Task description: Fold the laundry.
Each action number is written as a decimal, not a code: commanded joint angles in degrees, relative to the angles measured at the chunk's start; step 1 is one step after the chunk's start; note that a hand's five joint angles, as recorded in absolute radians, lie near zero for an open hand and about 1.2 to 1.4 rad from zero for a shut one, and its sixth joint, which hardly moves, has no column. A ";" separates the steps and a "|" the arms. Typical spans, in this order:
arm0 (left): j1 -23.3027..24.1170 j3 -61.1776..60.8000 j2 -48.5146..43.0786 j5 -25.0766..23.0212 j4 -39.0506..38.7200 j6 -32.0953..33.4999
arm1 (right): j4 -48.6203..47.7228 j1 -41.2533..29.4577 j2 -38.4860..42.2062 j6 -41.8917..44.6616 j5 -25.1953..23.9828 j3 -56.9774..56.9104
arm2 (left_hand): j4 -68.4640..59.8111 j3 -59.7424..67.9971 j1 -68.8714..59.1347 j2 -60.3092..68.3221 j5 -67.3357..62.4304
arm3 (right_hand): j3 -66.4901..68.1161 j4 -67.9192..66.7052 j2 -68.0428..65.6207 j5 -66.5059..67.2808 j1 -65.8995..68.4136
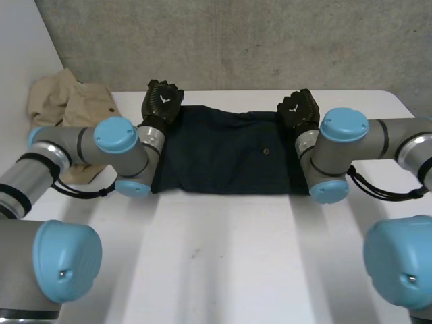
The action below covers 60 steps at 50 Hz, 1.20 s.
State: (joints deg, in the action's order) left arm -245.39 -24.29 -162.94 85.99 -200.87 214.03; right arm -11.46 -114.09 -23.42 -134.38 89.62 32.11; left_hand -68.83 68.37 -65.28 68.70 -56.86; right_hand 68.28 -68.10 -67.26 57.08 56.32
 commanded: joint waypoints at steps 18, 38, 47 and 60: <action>-0.09 -36.60 28.01 -1.08 -11.13 -5.29 | 16.28 -0.69 -23.41 -17.58 -1.73 13.58 | 58.83 -58.37 55.28 -58.70 56.86 | -58.28 58.10 57.26 -57.08 -46.32; -0.35 -63.94 44.37 -1.44 1.00 -22.87 | 13.93 3.70 -25.63 -31.03 -8.59 37.33 | 58.83 -58.37 55.28 -58.70 56.86 | -40.38 40.20 39.36 -39.18 -28.41; -2.37 -65.97 44.29 -1.35 1.00 -22.95 | 11.64 3.97 -20.44 -30.94 -8.23 34.26 | 58.83 -58.37 55.28 -58.70 56.86 | -34.66 34.48 33.64 -33.46 -22.69; -1.93 -66.50 44.64 -1.17 1.00 -23.04 | 9.44 5.54 -18.32 -30.68 -6.57 33.02 | 58.83 -58.37 55.28 -58.70 56.86 | 11.72 -11.90 -12.74 12.92 23.68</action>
State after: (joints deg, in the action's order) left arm -247.61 -90.47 -118.54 84.83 -199.88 191.01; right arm -0.70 -109.96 -41.00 -165.05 81.57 64.43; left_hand -11.71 12.16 -11.28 11.76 -3.02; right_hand 60.57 -64.16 -63.54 49.23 49.70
